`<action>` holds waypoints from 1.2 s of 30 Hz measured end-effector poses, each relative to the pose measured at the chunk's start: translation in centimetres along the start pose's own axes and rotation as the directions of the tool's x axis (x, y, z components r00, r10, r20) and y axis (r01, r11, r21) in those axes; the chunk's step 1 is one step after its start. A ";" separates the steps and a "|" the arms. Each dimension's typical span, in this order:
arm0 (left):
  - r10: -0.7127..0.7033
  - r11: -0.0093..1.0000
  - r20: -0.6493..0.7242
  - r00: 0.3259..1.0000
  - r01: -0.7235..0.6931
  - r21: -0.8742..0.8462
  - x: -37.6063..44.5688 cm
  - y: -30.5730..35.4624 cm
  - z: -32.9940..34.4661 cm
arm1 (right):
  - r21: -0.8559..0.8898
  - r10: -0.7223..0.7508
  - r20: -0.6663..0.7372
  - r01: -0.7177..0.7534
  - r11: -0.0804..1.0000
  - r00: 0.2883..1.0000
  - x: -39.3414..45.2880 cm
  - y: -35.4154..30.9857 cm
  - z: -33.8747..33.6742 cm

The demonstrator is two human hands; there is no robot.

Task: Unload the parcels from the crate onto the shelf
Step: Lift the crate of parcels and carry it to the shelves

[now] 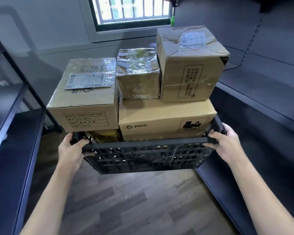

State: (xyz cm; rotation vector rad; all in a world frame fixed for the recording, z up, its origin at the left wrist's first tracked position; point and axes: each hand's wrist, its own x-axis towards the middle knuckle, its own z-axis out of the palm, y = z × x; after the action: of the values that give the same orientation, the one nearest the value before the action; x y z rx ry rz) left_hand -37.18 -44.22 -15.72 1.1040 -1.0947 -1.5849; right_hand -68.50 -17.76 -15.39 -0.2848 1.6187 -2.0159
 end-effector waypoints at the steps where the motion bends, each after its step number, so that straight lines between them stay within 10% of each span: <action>1: -0.008 1.000 -0.009 1.000 0.008 -0.002 0.6 0.1 0.1 | -0.006 0.002 0.006 -0.002 1.000 1.000 0.6 0.2 0.4; 36: -0.114 0.987 0.099 0.989 0.101 0.128 50.2 3.7 10.9 | 0.033 0.018 -0.161 -0.013 0.999 0.987 36.3 5.3 26.0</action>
State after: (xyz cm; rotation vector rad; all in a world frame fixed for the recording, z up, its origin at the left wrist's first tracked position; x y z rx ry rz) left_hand -57.49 -91.43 -18.72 1.1887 -1.2344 -1.6960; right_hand -84.93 -59.37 -19.68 -0.0986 1.6778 -2.0974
